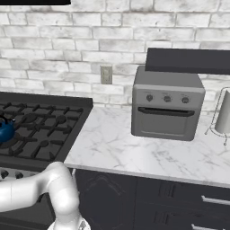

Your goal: The kettle is done boiling. Turn off the stove, then wait for 300 timesteps before moving the kettle to the dining table.

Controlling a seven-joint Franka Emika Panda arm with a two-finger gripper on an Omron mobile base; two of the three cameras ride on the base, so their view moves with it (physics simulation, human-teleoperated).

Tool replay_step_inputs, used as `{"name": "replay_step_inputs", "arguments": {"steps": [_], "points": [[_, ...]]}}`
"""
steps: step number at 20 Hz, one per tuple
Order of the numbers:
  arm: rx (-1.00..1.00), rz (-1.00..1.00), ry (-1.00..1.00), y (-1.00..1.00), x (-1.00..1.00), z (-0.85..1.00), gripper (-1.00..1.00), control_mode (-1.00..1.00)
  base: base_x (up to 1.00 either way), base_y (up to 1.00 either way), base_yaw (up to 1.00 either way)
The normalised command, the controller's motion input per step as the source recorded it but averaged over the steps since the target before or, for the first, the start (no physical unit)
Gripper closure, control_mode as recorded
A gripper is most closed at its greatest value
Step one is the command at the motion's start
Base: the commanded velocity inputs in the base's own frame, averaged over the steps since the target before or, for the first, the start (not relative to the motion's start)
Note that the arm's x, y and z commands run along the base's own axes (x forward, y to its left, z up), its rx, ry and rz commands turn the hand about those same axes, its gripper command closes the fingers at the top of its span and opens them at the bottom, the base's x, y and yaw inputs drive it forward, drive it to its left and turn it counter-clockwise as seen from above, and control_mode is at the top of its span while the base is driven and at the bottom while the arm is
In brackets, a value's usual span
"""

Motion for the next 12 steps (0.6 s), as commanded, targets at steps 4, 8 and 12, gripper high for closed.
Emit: {"name": "replay_step_inputs", "arguments": {"steps": [4,8,12], "points": [[0.00,0.02,0.00,0.00,0.03,-0.06,1.00,-1.00,0.00,0.00,0.00],[0.00,0.00,0.02,0.00,0.00,0.00,1.00,-1.00,0.00,0.00,0.00],[0.00,0.00,0.00,0.01,-0.13,0.13,1.00,-1.00,0.00,0.00,0.00]]}}
